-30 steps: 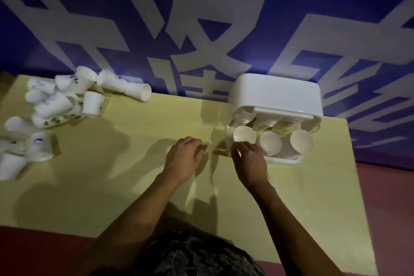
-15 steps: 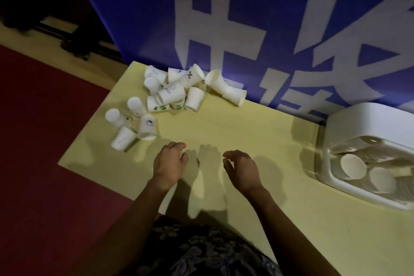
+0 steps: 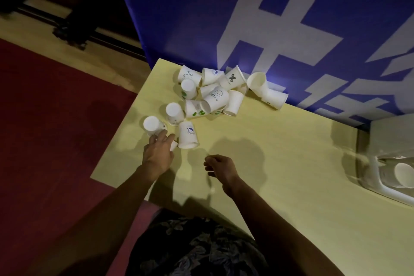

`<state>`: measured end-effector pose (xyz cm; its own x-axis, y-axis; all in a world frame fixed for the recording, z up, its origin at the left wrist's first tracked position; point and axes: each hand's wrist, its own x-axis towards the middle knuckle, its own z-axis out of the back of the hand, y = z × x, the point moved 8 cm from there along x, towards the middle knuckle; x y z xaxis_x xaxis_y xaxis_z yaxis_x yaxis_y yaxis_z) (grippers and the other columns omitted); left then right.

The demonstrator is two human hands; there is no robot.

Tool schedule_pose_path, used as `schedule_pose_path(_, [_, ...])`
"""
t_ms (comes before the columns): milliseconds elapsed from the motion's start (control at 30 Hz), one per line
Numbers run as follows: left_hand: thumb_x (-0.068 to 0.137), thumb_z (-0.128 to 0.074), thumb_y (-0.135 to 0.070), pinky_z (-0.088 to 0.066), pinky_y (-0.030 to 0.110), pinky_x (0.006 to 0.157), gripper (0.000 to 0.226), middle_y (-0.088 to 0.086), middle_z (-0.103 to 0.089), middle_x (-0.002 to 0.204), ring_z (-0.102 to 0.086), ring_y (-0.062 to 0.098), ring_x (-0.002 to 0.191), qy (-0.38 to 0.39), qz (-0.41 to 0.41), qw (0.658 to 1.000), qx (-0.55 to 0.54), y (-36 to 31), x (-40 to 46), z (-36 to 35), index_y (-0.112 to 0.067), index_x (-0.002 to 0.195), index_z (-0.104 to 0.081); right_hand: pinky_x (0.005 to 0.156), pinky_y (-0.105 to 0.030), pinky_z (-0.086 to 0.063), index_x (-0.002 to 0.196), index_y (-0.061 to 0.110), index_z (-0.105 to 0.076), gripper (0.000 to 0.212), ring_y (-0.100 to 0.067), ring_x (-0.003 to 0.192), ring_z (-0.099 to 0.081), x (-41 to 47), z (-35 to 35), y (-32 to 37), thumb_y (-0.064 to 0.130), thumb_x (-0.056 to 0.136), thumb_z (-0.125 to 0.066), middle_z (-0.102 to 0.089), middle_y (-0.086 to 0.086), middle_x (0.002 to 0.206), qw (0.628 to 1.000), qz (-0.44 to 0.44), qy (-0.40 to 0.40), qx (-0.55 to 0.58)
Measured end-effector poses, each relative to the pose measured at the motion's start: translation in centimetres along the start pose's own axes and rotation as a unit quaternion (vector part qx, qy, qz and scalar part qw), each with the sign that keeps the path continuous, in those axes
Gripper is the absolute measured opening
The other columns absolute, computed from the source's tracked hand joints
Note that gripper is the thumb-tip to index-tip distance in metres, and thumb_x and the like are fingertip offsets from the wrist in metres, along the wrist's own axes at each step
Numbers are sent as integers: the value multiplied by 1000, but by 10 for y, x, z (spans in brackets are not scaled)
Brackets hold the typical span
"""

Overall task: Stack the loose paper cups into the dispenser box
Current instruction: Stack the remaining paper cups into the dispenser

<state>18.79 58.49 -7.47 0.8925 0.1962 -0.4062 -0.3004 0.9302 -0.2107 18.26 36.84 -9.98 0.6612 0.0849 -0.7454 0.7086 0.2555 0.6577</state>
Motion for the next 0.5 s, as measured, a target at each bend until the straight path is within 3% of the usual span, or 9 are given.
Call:
schedule_pose_path(133, [88,-56,-15,-47,40,90,47,2,-41,138,-46,27,117,33,-18,999,-20,11,6,-9,-22,133,-47,69,-31,-52,90,4,-66,16,-20,72,-58,16,-38,-3,19,91,-64,-64,-10,83,987,-101,12,121])
schedule_pose_path(300, [92,-46,-28,-46,36,89,34,3,-48,126,-51,24,110,36,-41,997,-61,14,8,-11,-21,123,-56,70,-31,-51,87,6,-66,24,-18,73,-57,37,-63,8,29,84,-72,-59,-4,72,967,-162,-19,198])
schedule_pose_path(400, [86,-26,-41,-47,35,87,51,4,-55,113,-53,23,101,6,-83,990,-114,12,2,-10,-20,112,-65,68,-29,-51,90,5,-66,18,-18,75,-59,49,-71,14,21,83,-73,-62,-6,76,959,-176,-30,221])
schedule_pose_path(500, [84,-29,-43,-45,30,90,50,0,-59,106,-51,19,102,-32,-89,985,-145,17,-2,-8,-23,103,-71,62,-26,-52,92,0,-63,7,-19,74,-60,54,-68,20,4,86,-63,-62,-10,82,959,-170,-30,224])
